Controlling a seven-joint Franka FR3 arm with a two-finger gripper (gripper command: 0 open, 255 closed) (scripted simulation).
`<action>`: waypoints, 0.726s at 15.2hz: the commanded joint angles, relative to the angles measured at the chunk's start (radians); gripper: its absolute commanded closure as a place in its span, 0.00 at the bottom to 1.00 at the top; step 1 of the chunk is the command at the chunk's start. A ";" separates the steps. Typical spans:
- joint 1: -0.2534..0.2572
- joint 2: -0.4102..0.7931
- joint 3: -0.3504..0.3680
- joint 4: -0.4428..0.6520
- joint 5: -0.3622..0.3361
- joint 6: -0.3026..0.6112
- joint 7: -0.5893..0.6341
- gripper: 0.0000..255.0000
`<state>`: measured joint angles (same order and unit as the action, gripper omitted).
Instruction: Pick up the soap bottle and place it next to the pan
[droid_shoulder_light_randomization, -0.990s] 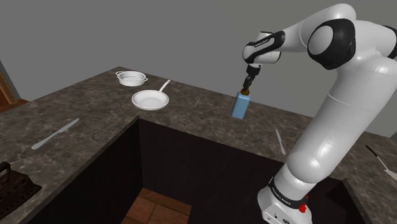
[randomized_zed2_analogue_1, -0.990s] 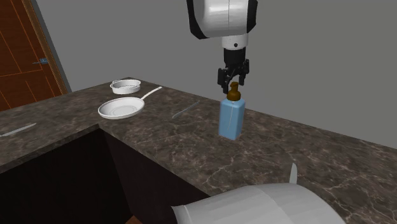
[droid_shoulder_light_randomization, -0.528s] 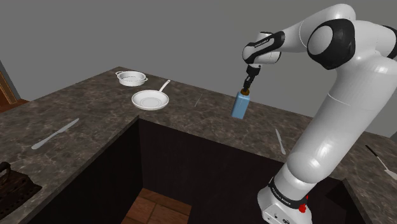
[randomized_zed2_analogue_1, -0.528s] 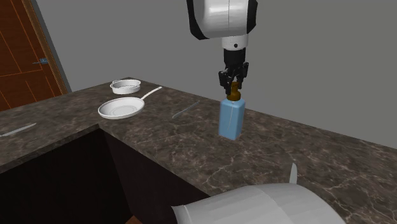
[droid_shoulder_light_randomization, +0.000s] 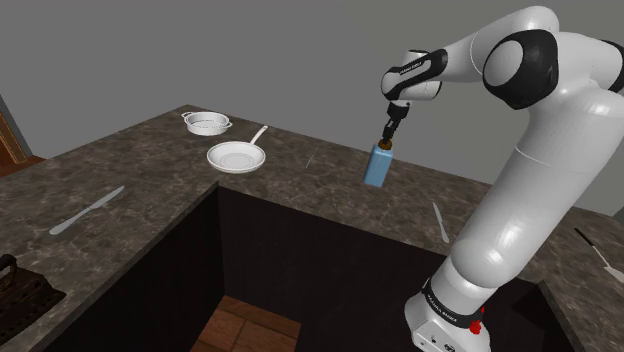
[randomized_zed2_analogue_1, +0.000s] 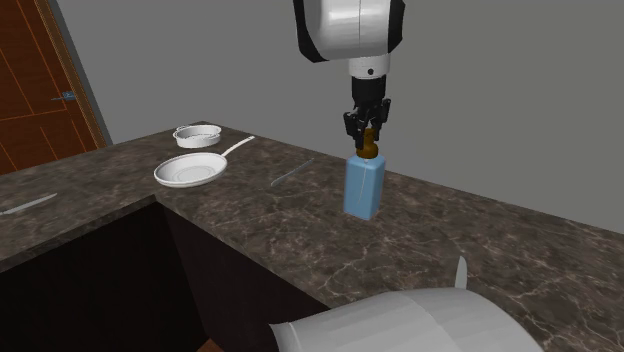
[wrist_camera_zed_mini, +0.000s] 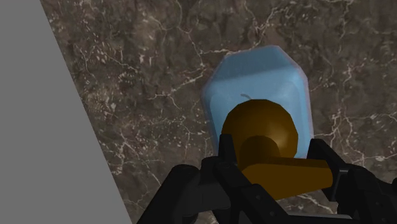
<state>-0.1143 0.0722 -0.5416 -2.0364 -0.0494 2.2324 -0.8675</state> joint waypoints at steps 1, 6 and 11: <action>0.000 0.000 0.000 0.000 0.000 0.000 0.000 1.00; 0.003 -0.026 0.000 0.041 -0.015 -0.064 0.007 1.00; 0.006 -0.047 0.001 0.088 -0.025 -0.129 0.010 1.00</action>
<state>-0.1091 0.0278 -0.5407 -1.9571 -0.0729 2.1140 -0.8581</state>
